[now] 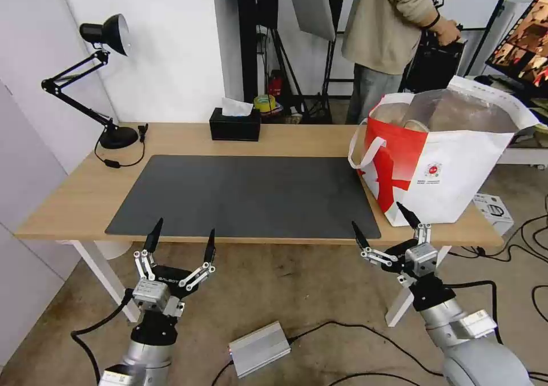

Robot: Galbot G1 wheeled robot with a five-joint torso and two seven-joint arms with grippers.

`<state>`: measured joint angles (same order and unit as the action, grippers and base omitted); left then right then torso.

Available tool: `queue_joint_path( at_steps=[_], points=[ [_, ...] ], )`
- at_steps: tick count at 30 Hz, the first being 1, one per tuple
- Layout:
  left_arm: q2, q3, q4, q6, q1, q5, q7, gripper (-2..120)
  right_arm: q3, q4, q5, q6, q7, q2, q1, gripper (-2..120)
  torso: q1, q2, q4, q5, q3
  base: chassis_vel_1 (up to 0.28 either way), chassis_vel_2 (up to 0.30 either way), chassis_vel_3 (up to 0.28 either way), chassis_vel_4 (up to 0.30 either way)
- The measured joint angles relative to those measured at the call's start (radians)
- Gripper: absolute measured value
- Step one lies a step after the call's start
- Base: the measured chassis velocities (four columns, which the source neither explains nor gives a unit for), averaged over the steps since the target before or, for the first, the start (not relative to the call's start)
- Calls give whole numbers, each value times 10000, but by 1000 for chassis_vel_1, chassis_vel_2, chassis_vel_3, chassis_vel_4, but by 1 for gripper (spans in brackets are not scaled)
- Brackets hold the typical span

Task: Pick up the trash from the table and place it into the takeout bag.

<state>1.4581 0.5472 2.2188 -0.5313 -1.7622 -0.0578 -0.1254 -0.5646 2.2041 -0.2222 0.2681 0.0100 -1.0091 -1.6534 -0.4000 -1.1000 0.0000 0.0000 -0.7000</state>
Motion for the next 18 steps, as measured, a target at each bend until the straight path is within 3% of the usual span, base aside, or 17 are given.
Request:
queue_joint_path(
  at_steps=[18],
  points=[
    [-7,-4,-17,0,9,37,25,100,0,0,0,0,0,0,0,100,0,0,0,0,0,0,0,0,0]
  ],
)
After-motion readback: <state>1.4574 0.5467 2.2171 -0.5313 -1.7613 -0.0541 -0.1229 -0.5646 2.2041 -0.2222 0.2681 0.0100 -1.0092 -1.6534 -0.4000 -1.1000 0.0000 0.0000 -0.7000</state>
